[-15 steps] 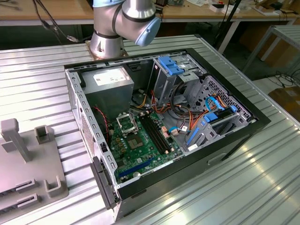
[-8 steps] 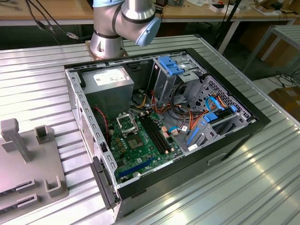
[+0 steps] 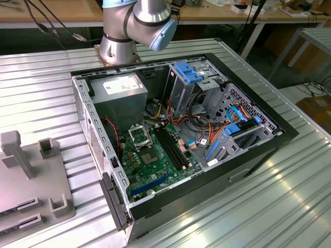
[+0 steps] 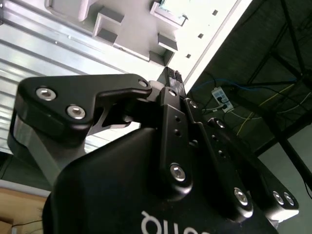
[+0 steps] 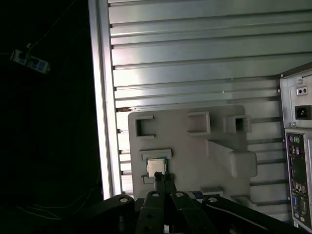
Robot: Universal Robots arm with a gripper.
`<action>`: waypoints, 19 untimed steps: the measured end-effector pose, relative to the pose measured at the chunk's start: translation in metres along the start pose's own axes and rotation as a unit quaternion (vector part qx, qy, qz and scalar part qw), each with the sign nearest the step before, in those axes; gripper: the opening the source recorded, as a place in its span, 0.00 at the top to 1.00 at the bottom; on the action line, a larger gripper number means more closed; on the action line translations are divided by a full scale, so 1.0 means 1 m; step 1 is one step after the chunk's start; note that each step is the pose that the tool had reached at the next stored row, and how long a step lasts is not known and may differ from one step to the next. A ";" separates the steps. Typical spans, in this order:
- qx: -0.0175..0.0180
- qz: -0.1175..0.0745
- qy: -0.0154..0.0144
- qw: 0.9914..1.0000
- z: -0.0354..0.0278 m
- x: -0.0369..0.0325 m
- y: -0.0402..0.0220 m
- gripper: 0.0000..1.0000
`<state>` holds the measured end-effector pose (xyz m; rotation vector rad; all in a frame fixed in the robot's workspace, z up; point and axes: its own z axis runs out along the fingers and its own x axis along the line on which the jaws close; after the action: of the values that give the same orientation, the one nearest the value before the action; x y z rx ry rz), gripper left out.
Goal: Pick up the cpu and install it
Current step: 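Reach for the cpu, then pick up the cpu and move it towards the insertion slot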
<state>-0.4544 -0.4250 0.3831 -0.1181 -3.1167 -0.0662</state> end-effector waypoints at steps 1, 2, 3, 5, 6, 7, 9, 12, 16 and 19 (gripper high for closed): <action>0.000 0.000 0.000 1.000 0.0000 0.0000 0.0000 0.89; 0.000 0.000 0.000 1.000 0.0000 0.0001 0.0000 0.89; 0.000 0.000 0.000 1.000 0.0001 0.0001 0.0000 0.89; 0.000 0.000 0.000 1.000 0.0000 0.0002 0.0000 0.89; 0.000 0.000 0.000 1.000 0.0000 0.0002 0.0000 0.89; 0.000 0.000 0.000 1.000 0.0001 0.0002 0.0000 0.89; 0.000 0.000 0.000 1.000 0.0001 0.0005 0.0000 0.89; 0.000 0.000 0.000 1.000 0.0000 0.0005 0.0000 0.89; 0.000 0.000 0.000 1.000 0.0001 0.0006 0.0000 0.89; 0.000 0.000 0.000 1.000 0.0001 0.0006 0.0000 0.89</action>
<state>-0.4550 -0.4250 0.3830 -0.1182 -3.1168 -0.0662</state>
